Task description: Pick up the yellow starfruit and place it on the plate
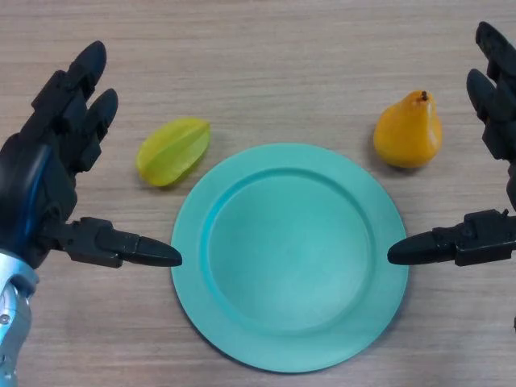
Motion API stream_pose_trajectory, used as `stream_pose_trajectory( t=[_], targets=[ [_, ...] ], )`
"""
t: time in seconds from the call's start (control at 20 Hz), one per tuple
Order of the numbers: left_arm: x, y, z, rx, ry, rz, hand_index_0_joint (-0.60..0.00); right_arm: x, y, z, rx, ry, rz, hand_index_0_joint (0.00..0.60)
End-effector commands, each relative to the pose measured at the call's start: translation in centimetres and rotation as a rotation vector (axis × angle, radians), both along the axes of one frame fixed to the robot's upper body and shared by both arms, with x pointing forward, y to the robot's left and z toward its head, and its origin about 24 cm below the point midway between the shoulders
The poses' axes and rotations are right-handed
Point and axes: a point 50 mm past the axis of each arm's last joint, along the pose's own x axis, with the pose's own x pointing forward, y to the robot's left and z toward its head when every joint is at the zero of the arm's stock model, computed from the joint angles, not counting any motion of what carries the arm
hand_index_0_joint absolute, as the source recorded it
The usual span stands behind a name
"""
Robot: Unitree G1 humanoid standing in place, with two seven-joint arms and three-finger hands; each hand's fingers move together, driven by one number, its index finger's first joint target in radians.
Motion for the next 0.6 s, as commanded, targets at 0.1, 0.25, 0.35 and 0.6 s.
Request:
stream_pose_trajectory(
  t=[0.1,0.25,0.35,0.6],
  targets=[
    [-1.6,1.3,3.8,0.018,-0.240,0.058,0.000,-1.2,-0.2,3.1,-0.012,-0.228,0.009,0.000],
    [-1.3,1.2,4.0,0.038,-0.235,0.056,0.000,-1.2,-0.3,3.2,-0.024,-0.231,0.001,0.000],
    [-1.0,1.3,3.7,0.050,-0.237,0.059,0.000,-1.2,-0.3,3.3,-0.032,-0.231,0.003,0.000],
    [0.9,1.9,4.3,0.052,-0.308,0.114,0.000,-1.4,-0.2,3.0,-0.044,-0.222,0.006,0.000]
  ],
)
